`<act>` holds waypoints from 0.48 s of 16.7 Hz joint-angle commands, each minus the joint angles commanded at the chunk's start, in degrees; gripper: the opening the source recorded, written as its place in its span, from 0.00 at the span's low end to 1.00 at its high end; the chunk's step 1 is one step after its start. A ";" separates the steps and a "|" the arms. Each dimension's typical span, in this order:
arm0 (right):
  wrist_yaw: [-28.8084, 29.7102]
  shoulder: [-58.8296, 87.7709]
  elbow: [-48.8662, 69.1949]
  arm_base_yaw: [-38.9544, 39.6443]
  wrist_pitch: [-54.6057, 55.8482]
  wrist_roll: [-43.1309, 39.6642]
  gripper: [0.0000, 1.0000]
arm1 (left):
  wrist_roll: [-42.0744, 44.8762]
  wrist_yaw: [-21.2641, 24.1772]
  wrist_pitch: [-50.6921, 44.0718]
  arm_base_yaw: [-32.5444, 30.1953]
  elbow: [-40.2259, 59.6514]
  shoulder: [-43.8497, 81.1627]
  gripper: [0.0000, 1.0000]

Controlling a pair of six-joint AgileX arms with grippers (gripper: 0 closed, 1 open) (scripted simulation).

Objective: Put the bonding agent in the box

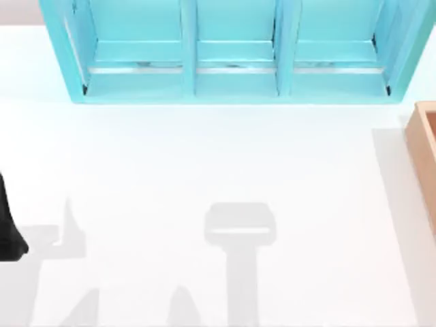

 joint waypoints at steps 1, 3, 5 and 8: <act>-0.49 -0.66 -0.58 0.50 4.89 3.76 0.00 | 0.00 0.00 0.00 0.00 0.00 0.00 1.00; -1.35 -2.05 -1.55 1.51 14.89 11.09 0.00 | 0.00 0.00 0.00 0.00 0.00 0.00 1.00; -2.06 -3.63 -2.82 2.54 23.47 17.72 0.00 | 0.00 0.00 0.00 0.00 0.00 0.00 1.00; -2.89 -5.69 -5.70 4.15 31.97 25.80 0.00 | 0.00 0.00 0.00 0.00 0.00 0.00 1.00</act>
